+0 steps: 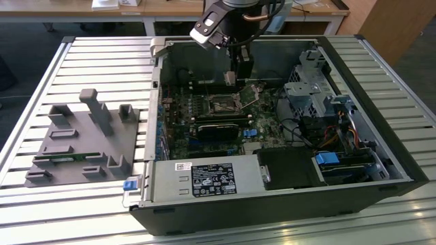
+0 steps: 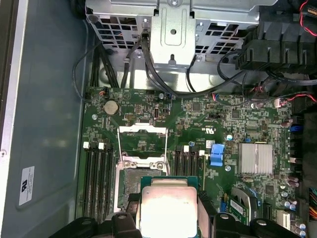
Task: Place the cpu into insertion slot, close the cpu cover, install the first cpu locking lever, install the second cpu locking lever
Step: 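Place the cpu into insertion slot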
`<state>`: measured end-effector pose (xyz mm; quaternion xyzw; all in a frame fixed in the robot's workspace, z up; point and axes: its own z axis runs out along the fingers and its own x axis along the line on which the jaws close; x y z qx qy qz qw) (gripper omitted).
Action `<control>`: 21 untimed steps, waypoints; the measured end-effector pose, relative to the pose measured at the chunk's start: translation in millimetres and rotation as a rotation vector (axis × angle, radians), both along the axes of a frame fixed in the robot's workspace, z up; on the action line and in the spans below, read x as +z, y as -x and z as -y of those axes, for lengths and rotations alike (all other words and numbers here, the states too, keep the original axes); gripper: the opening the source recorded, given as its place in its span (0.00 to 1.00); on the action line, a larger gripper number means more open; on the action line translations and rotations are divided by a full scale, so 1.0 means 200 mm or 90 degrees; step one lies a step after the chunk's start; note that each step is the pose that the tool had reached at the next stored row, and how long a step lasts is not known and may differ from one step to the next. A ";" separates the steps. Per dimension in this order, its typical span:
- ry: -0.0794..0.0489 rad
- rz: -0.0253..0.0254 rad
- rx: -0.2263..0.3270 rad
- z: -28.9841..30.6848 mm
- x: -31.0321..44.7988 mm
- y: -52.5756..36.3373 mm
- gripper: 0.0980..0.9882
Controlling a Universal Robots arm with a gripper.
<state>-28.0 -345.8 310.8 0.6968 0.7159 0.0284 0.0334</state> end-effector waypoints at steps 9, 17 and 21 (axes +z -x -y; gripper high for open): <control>0.000 0.0000 0.000 0.000 -0.019 0.000 0.50; 0.000 0.0000 0.000 0.000 -0.040 0.000 0.50; 0.000 0.0000 0.000 0.000 -0.051 0.000 0.50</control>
